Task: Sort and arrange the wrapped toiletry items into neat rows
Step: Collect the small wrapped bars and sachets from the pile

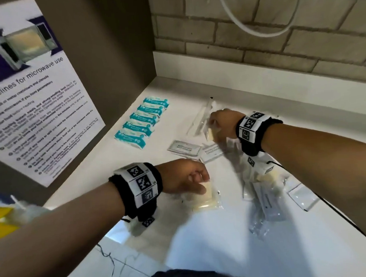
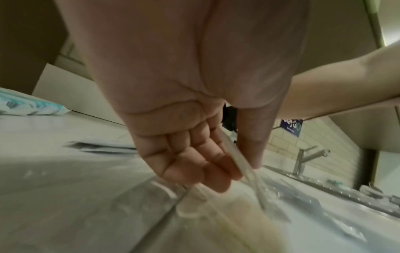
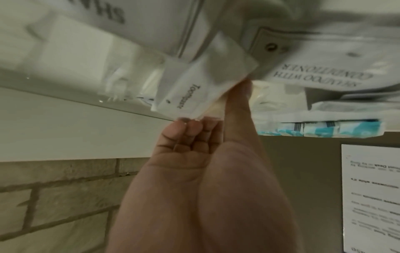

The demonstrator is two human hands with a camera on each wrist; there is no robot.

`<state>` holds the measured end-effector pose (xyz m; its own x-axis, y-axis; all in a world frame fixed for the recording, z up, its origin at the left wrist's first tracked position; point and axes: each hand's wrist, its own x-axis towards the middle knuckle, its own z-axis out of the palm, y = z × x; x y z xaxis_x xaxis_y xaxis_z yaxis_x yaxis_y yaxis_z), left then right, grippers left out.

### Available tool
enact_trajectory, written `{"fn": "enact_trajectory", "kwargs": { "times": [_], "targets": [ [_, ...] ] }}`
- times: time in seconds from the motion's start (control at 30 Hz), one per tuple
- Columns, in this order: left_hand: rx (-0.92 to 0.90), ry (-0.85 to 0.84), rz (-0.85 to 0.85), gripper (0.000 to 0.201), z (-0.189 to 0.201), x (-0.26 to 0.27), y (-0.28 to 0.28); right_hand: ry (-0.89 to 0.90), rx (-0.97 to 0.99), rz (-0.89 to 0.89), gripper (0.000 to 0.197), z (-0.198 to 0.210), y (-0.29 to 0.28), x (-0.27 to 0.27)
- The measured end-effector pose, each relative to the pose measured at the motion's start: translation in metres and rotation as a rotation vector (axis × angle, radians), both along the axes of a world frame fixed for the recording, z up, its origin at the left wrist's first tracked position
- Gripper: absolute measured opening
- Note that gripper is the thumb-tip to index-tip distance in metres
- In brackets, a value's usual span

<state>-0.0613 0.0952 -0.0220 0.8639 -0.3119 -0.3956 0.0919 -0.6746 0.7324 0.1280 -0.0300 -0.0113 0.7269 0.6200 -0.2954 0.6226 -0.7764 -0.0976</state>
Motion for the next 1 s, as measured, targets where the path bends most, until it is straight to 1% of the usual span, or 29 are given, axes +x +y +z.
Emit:
{"fn": "enact_trajectory", "kwargs": {
  "times": [0.07,0.1,0.17,0.2,0.27,0.33,0.37,0.43,0.53,0.67,0.77,0.83,0.9,1.0],
  "targets": [
    [0.055,-0.020,-0.016,0.024,-0.005,-0.004,-0.005,-0.051,0.001,0.029,0.042,-0.001,-0.004,-0.003],
    [0.100,-0.050,-0.031,0.029,-0.006,-0.006,-0.007,-0.076,0.020,0.034,0.037,0.000,-0.006,-0.006],
    [0.200,-0.124,-0.063,0.043,-0.009,-0.010,-0.013,-0.128,0.075,0.044,0.027,0.004,-0.011,-0.013],
    [0.237,-0.147,-0.064,0.051,-0.009,-0.013,-0.016,-0.146,0.098,0.052,0.026,0.007,-0.014,-0.016],
    [0.306,-0.146,-0.054,0.064,-0.010,-0.016,-0.020,-0.137,0.131,0.062,0.029,0.014,-0.019,-0.023],
    [0.401,-0.120,-0.083,0.072,-0.011,-0.017,-0.024,-0.074,0.188,0.062,0.028,0.023,-0.025,-0.034],
    [0.444,-0.113,-0.107,0.072,-0.010,-0.017,-0.027,-0.034,0.206,0.069,0.027,0.028,-0.029,-0.040],
    [0.514,-0.123,-0.151,0.063,-0.008,-0.015,-0.033,0.039,0.207,0.101,0.028,0.032,-0.035,-0.053],
    [0.567,-0.126,-0.206,0.049,-0.006,-0.011,-0.041,0.112,0.214,0.102,0.036,0.035,-0.049,-0.069],
    [0.500,-0.144,-0.207,0.038,-0.004,0.000,-0.050,0.142,0.314,0.015,0.036,0.043,-0.075,-0.074],
    [0.393,-0.217,-0.125,0.032,0.004,0.014,-0.053,0.155,0.334,-0.075,0.036,0.058,-0.104,-0.072],
    [0.298,-0.277,-0.045,0.030,0.013,0.026,-0.055,0.160,0.252,-0.111,0.034,0.063,-0.127,-0.072],
    [0.205,-0.332,0.045,0.027,0.022,0.039,-0.059,0.148,0.140,-0.124,0.027,0.060,-0.150,-0.072],
    [0.070,-0.398,0.163,0.024,0.033,0.055,-0.067,0.159,0.003,-0.075,0.025,0.045,-0.168,-0.070]
  ]
}}
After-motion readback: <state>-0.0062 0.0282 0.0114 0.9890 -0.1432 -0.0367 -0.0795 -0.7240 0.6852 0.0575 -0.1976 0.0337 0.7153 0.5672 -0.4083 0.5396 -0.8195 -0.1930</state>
